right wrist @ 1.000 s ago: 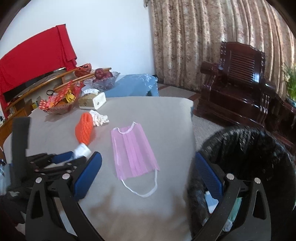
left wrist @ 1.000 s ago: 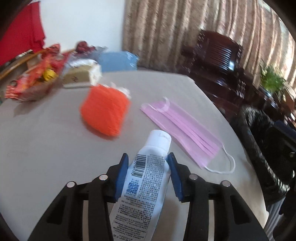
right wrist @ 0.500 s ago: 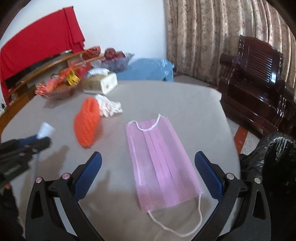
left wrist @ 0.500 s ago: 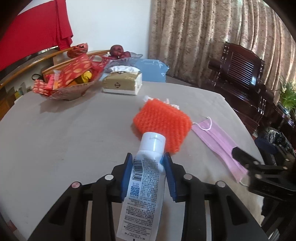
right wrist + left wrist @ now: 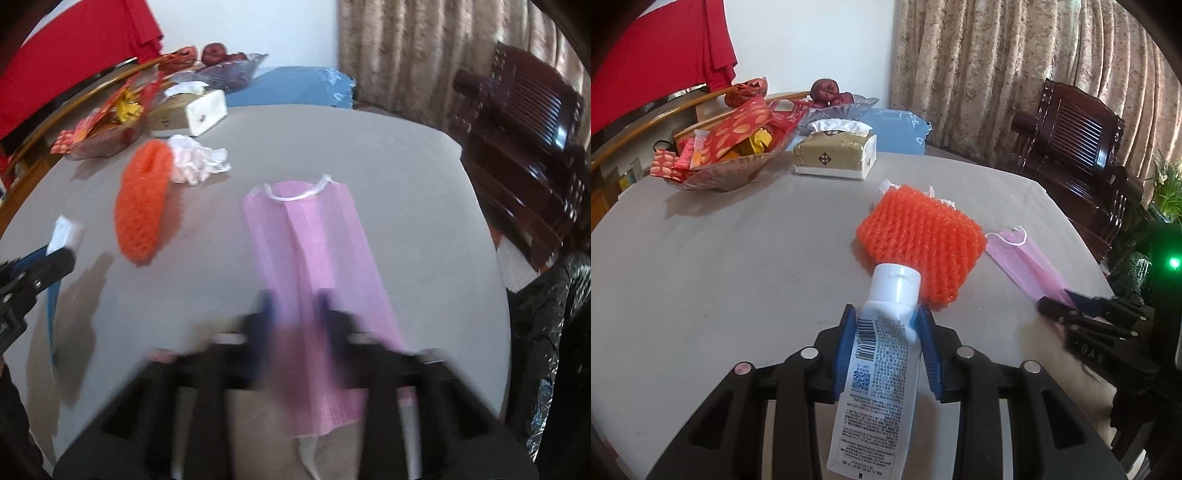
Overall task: Collect trash
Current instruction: 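Grasp the white lotion tube with the left tool while the right grasps the pink mask, then carry the lotion tube and pink mask over the bin and open both tools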
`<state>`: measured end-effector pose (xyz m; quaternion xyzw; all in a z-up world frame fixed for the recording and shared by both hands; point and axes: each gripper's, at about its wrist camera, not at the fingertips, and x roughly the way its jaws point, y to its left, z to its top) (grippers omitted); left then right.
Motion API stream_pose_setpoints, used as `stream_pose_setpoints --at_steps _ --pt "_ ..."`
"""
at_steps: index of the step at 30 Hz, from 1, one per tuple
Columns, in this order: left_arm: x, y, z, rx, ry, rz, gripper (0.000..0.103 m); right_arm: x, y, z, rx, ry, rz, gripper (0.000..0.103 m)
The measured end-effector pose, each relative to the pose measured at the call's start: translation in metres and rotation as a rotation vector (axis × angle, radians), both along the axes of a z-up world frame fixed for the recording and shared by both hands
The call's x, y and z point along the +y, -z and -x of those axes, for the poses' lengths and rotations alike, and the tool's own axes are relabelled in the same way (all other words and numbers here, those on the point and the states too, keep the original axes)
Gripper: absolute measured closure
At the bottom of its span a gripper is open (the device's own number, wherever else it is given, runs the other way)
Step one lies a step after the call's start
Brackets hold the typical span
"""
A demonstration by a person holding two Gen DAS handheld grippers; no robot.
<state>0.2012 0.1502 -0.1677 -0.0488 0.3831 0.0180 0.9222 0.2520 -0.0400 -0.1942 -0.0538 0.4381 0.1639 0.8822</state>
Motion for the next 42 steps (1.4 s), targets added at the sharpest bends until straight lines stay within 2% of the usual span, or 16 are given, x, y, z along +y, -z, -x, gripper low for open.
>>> stream_pose_setpoints --at_steps 5,12,19,30,36,42 --pt "-0.002 -0.014 0.004 -0.035 0.009 0.001 0.069 -0.012 -0.022 0.013 -0.036 0.008 -0.094 0.099" --pt "-0.018 -0.041 0.014 -0.083 0.05 0.025 0.069 -0.023 -0.069 0.041 -0.116 -0.002 -0.133 0.099" --pt "-0.041 -0.065 0.027 -0.131 0.11 0.038 0.069 -0.044 -0.105 0.068 -0.181 0.022 -0.177 0.099" --pt "-0.081 -0.094 0.042 -0.195 0.192 0.054 0.07 -0.095 -0.147 0.102 -0.285 0.103 -0.184 0.099" --pt "-0.117 -0.111 0.045 -0.233 0.267 0.065 0.07 -0.134 -0.164 0.121 -0.342 0.17 -0.178 0.099" --pt "-0.16 -0.116 0.04 -0.243 0.359 0.088 0.07 -0.176 -0.168 0.135 -0.369 0.25 -0.139 0.099"
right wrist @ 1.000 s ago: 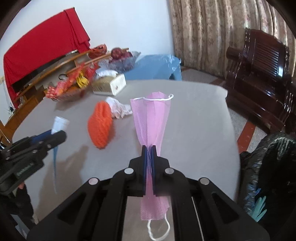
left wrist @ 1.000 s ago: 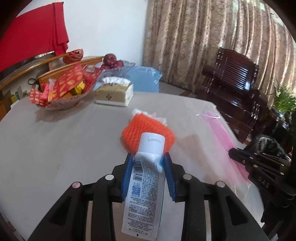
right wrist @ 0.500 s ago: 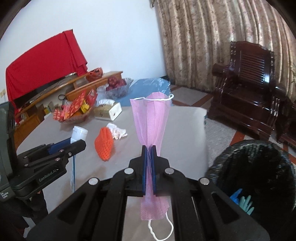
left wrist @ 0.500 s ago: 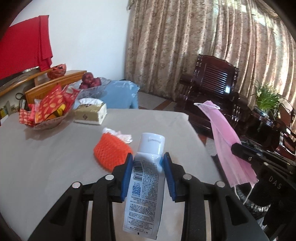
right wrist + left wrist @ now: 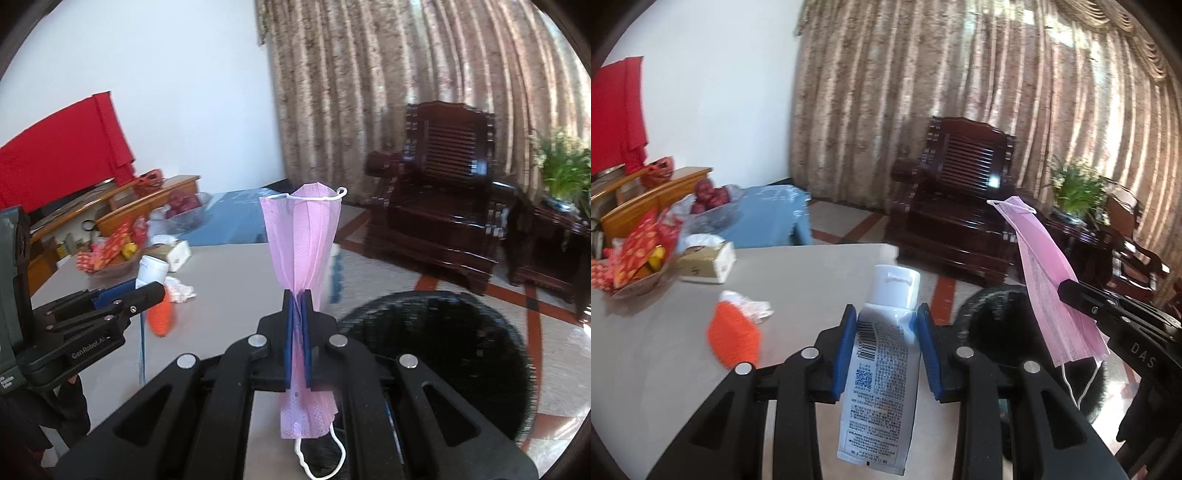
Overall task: Collect trash
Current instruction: 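Carry the lotion tube and pink mask over the bin and open both tools, then move both open tools back to the orange net and tissue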
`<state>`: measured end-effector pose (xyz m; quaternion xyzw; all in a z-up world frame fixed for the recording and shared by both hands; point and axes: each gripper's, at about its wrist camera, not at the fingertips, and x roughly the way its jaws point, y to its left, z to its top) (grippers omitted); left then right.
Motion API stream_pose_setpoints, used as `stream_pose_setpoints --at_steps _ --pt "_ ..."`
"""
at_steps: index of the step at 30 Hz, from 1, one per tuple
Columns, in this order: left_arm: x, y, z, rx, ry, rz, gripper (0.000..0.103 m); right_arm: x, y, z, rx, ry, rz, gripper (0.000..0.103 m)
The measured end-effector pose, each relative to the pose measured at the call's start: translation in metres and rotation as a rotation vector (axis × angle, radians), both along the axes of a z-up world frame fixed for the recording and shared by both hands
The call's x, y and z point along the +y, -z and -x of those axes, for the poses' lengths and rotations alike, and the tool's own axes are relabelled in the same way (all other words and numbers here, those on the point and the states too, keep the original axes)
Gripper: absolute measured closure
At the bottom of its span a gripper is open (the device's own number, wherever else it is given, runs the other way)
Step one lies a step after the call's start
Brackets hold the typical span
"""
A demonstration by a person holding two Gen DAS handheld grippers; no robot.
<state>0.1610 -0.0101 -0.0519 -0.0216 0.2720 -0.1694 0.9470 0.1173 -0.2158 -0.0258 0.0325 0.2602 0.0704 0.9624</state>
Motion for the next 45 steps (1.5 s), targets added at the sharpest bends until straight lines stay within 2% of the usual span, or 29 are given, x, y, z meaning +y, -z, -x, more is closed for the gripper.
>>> stream_pose_setpoints --at_steps 10,16,23,29,31,33,34,35,36,39,41,45 --pt "-0.089 0.002 -0.013 -0.012 0.164 0.011 0.07 -0.077 0.009 0.015 0.006 0.151 0.038 0.099" --pt "-0.14 0.008 -0.025 -0.011 0.245 0.019 0.07 -0.115 0.025 0.013 0.032 0.221 0.048 0.099" --pt "-0.192 0.029 -0.042 0.028 0.315 0.012 0.07 -0.155 0.061 0.002 0.099 0.281 0.044 0.099" --pt "-0.22 0.054 -0.059 0.119 0.355 -0.003 0.069 -0.176 0.099 -0.008 0.175 0.313 0.036 0.093" --pt "-0.225 0.058 -0.062 0.141 0.363 -0.005 0.068 -0.179 0.109 -0.009 0.199 0.328 0.046 0.076" --pt "-0.223 0.059 -0.064 0.16 0.372 0.012 0.056 -0.181 0.116 -0.007 0.211 0.347 0.055 0.053" --pt "-0.222 0.059 -0.066 0.162 0.371 0.02 0.043 -0.18 0.117 -0.006 0.212 0.352 0.058 0.049" --pt "-0.216 0.056 -0.065 0.163 0.372 0.044 0.039 -0.179 0.118 -0.003 0.21 0.355 0.06 0.042" --pt "-0.215 0.055 -0.066 0.165 0.377 0.057 0.039 -0.178 0.117 -0.001 0.205 0.363 0.065 0.031" --pt "-0.2 0.044 -0.066 0.157 0.361 0.08 0.038 -0.173 0.108 0.008 0.167 0.374 0.064 0.012" --pt "-0.187 0.036 -0.066 0.13 0.338 0.09 0.034 -0.169 0.1 0.013 0.14 0.368 0.052 0.006" --pt "-0.139 0.017 -0.057 0.042 0.247 0.062 0.03 -0.15 0.077 0.019 0.088 0.345 0.042 0.005"
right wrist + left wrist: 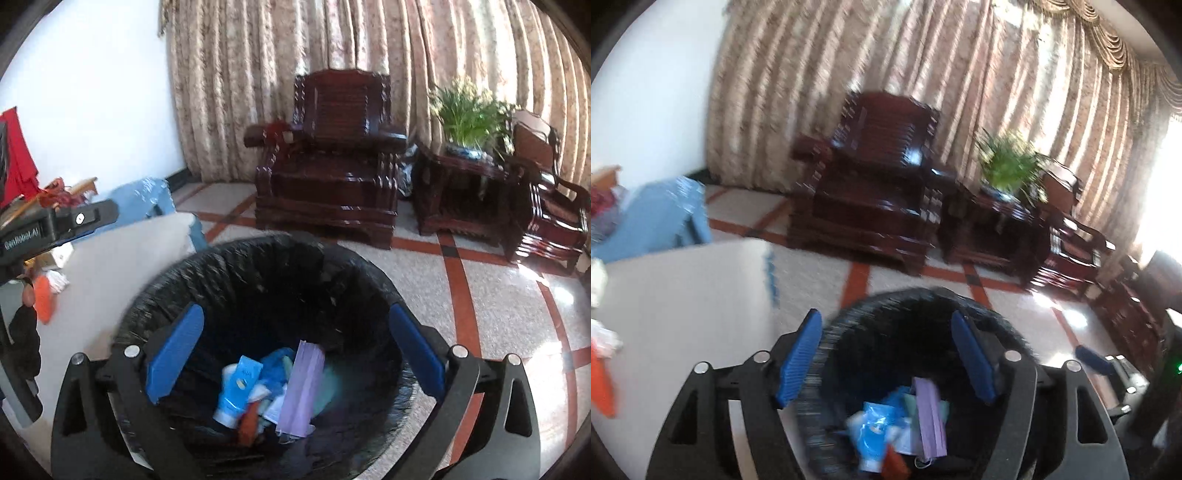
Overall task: Collect trash
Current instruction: 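Move both open tools back to the orange net and tissue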
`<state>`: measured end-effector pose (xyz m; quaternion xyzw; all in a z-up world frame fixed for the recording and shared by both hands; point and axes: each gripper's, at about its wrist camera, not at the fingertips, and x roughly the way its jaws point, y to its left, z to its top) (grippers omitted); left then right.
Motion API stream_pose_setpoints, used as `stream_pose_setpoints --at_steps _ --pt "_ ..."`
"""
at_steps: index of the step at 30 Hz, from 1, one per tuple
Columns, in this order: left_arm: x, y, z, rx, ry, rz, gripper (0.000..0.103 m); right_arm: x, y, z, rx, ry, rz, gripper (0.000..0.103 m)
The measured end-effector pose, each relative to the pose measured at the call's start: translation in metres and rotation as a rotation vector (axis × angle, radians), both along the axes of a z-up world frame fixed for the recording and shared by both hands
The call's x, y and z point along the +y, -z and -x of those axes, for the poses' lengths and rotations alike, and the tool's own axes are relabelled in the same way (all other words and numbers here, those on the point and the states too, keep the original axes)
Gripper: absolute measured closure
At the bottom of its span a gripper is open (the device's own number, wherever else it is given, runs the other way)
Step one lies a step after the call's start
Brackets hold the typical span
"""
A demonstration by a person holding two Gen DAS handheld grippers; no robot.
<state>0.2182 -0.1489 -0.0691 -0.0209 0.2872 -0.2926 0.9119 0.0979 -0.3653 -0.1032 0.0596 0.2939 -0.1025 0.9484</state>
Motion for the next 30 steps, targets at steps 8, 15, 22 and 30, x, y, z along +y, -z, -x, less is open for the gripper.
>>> stream_pose_setpoints --at_steps 8,15,22,30 --pt "0.117 -0.008 0.024 -0.068 -0.234 -0.074 0.028 0.074 -0.026 -0.008 -0.066 -0.154 -0.027 0.005" --pt "0.228 0.011 0.037 -0.033 -0.464 -0.146 0.028 0.151 -0.023 -0.036 -0.041 -0.311 -0.033 0.005" --pt "0.293 0.031 0.043 0.012 -0.601 -0.179 0.028 0.222 -0.008 -0.066 -0.008 -0.421 -0.021 0.005" --pt "0.327 0.049 0.036 0.058 -0.657 -0.17 0.028 0.277 0.015 -0.098 0.028 -0.495 -0.014 0.005"
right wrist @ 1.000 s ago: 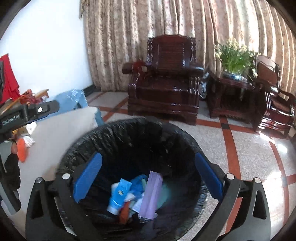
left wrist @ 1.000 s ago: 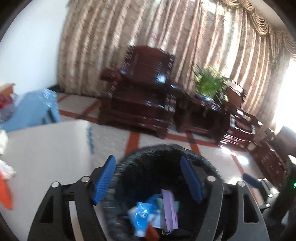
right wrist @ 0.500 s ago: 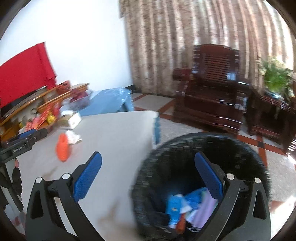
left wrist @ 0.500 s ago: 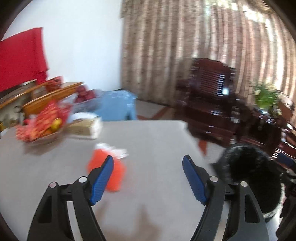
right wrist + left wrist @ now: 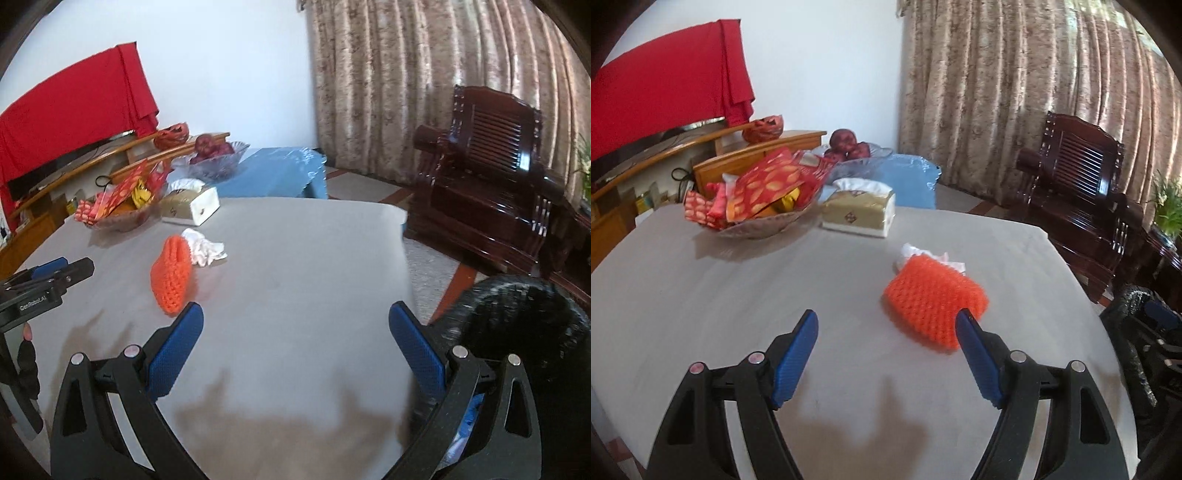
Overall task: Collect trash
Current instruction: 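Move both open tools back to the orange net and tissue, then grasp the orange foam net with the left tool while the right grasps the white tissue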
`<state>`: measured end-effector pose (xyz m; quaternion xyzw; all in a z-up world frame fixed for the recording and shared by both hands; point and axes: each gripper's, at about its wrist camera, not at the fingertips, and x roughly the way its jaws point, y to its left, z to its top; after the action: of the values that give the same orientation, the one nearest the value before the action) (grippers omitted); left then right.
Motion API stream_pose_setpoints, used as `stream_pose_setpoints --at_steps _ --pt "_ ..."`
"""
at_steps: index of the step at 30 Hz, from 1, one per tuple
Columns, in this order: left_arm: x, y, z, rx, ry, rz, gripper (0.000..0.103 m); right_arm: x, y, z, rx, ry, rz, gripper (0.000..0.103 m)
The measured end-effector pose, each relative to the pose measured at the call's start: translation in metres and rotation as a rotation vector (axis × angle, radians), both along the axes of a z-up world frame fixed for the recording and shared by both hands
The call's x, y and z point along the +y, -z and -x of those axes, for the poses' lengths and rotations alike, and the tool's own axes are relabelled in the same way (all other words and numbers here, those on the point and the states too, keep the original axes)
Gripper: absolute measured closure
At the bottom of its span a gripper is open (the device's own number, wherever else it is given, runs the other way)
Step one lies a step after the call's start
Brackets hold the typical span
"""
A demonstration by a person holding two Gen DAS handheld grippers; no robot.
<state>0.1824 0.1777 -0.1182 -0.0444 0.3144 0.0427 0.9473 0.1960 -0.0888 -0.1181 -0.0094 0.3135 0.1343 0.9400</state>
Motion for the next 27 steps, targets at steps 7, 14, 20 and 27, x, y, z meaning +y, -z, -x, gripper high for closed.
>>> stream_pose_setpoints --at_steps 7,14,20,27 --pt "-0.001 0.013 -0.018 0.029 0.004 0.024 0.028 0.017 0.014 -0.022 0.029 -0.011 0.014 0.005" --pt "-0.028 0.03 -0.049 0.059 0.046 0.043 0.028 0.004 0.019 -0.036 0.037 0.013 0.029 0.005" --pt "-0.051 0.038 -0.073 0.074 0.075 0.061 0.028 -0.011 0.016 -0.041 0.025 0.027 0.039 0.005" --pt "-0.074 0.062 -0.102 0.128 0.042 -0.018 0.027 -0.019 0.019 -0.045 0.028 0.044 0.035 0.005"
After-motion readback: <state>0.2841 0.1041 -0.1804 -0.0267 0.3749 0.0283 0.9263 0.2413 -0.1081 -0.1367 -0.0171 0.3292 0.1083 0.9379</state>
